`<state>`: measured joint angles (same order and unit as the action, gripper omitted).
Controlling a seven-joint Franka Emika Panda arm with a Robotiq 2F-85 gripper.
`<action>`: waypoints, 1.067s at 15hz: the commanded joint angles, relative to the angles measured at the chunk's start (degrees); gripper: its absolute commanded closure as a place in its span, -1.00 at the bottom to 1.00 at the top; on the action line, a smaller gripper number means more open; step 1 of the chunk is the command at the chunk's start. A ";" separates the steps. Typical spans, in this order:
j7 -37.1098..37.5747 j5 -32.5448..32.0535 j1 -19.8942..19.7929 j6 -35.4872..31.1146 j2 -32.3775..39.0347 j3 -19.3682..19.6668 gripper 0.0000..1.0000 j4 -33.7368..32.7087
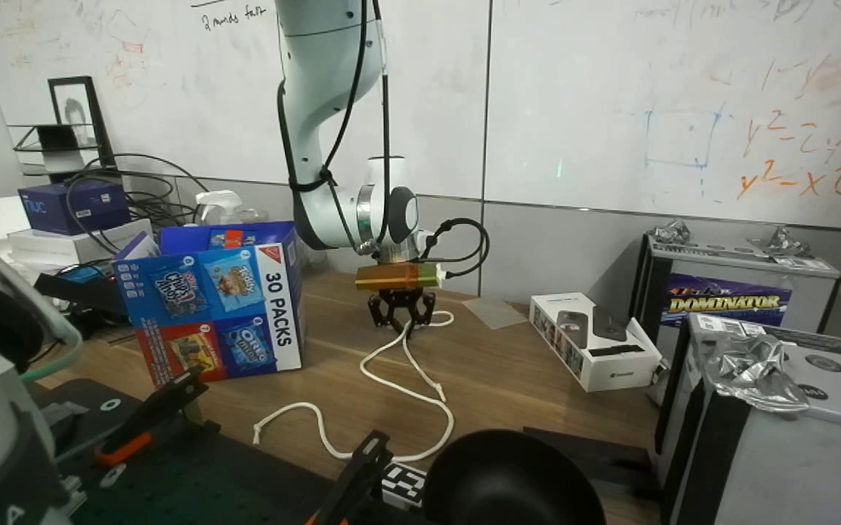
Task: Put the ropes in the box
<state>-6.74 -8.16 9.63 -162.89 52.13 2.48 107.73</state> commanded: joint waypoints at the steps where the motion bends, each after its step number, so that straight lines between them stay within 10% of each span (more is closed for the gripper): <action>1: 0.19 -0.72 -1.38 1.41 -1.51 -0.73 0.88 0.13; 10: -8.65 4.91 -12.24 16.22 -21.55 -11.95 0.88 7.49; 16: -7.43 10.74 -10.57 27.29 -37.59 -13.24 0.88 8.84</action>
<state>-14.67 -0.01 -2.14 -139.59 23.27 -10.71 113.91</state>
